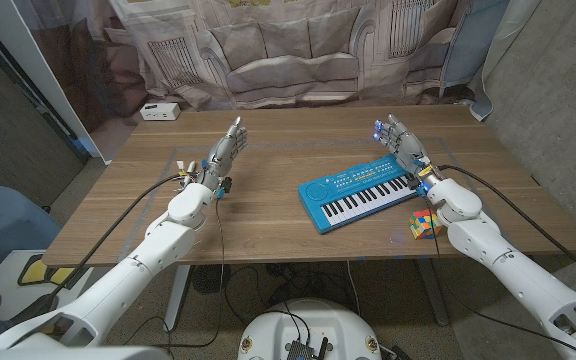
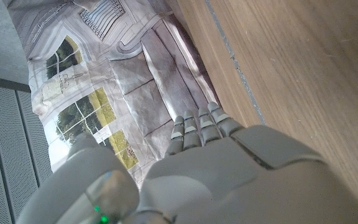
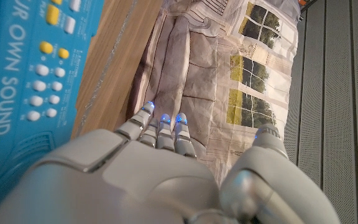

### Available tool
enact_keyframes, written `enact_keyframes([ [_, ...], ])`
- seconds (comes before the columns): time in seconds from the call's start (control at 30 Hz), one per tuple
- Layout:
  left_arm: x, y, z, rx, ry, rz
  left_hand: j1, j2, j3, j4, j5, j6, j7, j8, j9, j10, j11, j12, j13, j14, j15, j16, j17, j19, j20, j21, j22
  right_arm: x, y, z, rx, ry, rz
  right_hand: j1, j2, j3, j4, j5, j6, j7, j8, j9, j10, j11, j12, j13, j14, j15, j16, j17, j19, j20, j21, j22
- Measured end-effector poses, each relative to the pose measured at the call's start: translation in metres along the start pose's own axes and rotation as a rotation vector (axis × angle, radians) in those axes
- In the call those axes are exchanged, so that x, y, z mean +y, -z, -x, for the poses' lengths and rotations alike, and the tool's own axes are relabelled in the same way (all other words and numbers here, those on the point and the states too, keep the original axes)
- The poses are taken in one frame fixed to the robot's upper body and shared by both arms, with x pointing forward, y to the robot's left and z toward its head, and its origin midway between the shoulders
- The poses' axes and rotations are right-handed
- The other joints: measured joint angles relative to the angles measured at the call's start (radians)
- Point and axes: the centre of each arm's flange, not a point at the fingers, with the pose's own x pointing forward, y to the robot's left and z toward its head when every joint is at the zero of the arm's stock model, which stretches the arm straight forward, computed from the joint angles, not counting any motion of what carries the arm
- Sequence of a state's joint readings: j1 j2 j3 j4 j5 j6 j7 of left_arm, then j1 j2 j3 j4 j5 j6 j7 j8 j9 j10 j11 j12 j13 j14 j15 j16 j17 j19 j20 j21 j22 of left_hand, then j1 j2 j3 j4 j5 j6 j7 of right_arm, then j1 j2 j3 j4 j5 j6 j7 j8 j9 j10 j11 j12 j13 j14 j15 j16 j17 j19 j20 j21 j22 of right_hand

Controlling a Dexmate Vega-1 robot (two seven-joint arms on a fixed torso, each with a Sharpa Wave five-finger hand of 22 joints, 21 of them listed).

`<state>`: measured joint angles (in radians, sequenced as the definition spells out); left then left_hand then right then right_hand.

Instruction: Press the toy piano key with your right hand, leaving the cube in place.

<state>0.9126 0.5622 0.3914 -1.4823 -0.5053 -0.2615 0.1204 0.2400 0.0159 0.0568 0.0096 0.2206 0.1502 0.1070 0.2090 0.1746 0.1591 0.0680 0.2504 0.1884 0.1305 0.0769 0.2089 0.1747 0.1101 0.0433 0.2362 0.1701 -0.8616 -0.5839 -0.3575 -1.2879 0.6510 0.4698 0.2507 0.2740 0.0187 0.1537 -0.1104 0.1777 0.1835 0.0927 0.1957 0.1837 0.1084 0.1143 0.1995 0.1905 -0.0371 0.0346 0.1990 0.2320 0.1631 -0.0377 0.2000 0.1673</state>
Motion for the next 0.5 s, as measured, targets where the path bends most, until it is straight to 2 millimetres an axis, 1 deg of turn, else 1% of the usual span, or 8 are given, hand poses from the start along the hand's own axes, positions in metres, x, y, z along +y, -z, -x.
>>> enact_keyframes([
  [0.07,0.0,-0.002,0.0,-0.003,0.007,-0.004,0.0,0.0,0.0,0.0,-0.008,0.0,0.0,0.0,0.0,0.0,0.0,0.0,0.0,0.0,0.0,0.0,0.0,0.0,0.0,0.0,0.0,0.0,-0.002,0.001,-0.006,0.007,0.013,0.0,0.0,0.0,0.0,0.0,0.0,0.0,0.0,0.0,0.0,0.0,0.0,0.0,0.003,-0.003,0.0,0.0,0.009,-0.001,0.001,0.0],
  [0.1,0.0,-0.003,0.001,-0.003,0.013,-0.007,0.0,0.0,0.0,0.0,-0.008,0.0,0.0,0.0,0.0,0.0,0.0,0.0,0.0,0.0,0.0,0.0,0.0,0.0,0.0,0.0,0.0,0.001,-0.002,0.001,-0.007,0.009,0.016,0.0,0.0,0.0,0.0,0.0,0.0,0.0,0.0,0.0,0.0,0.0,0.0,0.0,0.006,-0.004,0.0,-0.002,0.014,0.003,0.001,0.0],
  [0.17,0.0,-0.005,0.001,-0.003,0.02,-0.012,0.0,0.0,0.0,0.0,-0.008,0.0,0.0,0.0,0.0,0.0,0.0,0.0,0.0,0.0,0.0,0.0,0.0,0.0,0.0,0.0,0.0,0.001,-0.005,0.002,-0.013,0.016,0.025,0.003,0.003,0.0,0.0,0.0,-0.004,0.004,0.0,0.0,0.0,0.0,0.0,0.0,0.019,-0.001,0.002,-0.005,0.027,-0.002,0.006,0.0],
  [0.23,0.0,-0.006,0.002,-0.003,0.024,-0.012,0.0,0.0,0.0,0.0,-0.008,0.0,0.0,0.0,0.0,0.0,0.0,0.0,0.0,0.0,0.0,0.0,0.0,0.001,-0.001,0.0,0.0,0.001,-0.006,0.002,-0.017,0.02,0.032,0.008,0.008,0.0,-0.007,0.0,-0.005,0.005,0.0,0.0,0.003,-0.002,0.0,0.0,0.027,-0.001,0.006,-0.004,0.043,-0.001,0.008,0.0],
  [0.27,0.0,-0.006,0.002,-0.002,0.026,-0.011,0.0,0.0,0.0,0.0,-0.008,0.0,0.0,0.0,0.0,0.0,0.0,0.0,0.0,0.0,0.0,0.0,0.0,0.004,-0.004,0.0,0.0,0.001,-0.007,0.002,-0.019,0.019,0.032,0.008,0.008,0.0,-0.008,0.0,-0.005,0.005,0.0,0.0,0.006,-0.005,0.0,0.0,0.03,0.003,0.006,-0.006,0.046,0.0,0.008,0.0],
  [0.3,0.0,-0.006,0.002,-0.001,0.028,-0.01,0.005,0.005,0.003,-0.003,-0.008,0.001,0.001,0.0,0.0,0.001,0.001,0.0,0.0,0.0,0.0,0.0,0.0,0.007,-0.007,0.0,0.0,0.002,-0.008,0.003,-0.02,0.017,0.034,0.008,0.008,0.0,-0.008,0.0,-0.005,0.005,0.0,0.0,0.01,-0.001,0.0,0.0,0.032,0.001,0.006,-0.008,0.052,-0.002,0.008,0.0],
  [0.43,-0.002,-0.008,0.007,-0.003,0.043,-0.014,0.005,0.005,0.004,-0.004,-0.008,0.005,0.006,0.0,0.0,0.005,0.005,0.0,0.0,0.003,0.003,0.0,0.0,0.012,-0.006,0.0,0.0,0.0,-0.013,0.005,-0.029,0.032,0.063,0.008,0.008,0.0,-0.008,0.0,-0.005,0.005,0.0,0.0,0.011,0.0,0.0,0.0,0.039,0.001,0.006,-0.009,0.064,0.001,0.016,0.0],
  [0.5,-0.002,-0.009,0.008,-0.004,0.045,-0.014,0.005,0.005,0.004,-0.004,-0.008,0.005,0.005,0.0,0.0,0.005,0.005,0.0,0.0,0.003,0.003,0.0,0.0,0.012,-0.006,0.0,0.0,-0.001,-0.015,0.007,-0.032,0.033,0.072,0.008,0.008,0.0,-0.008,0.0,-0.005,0.005,0.0,0.0,0.011,0.0,0.0,0.0,0.039,0.001,0.006,-0.009,0.068,-0.003,0.017,0.0],
])
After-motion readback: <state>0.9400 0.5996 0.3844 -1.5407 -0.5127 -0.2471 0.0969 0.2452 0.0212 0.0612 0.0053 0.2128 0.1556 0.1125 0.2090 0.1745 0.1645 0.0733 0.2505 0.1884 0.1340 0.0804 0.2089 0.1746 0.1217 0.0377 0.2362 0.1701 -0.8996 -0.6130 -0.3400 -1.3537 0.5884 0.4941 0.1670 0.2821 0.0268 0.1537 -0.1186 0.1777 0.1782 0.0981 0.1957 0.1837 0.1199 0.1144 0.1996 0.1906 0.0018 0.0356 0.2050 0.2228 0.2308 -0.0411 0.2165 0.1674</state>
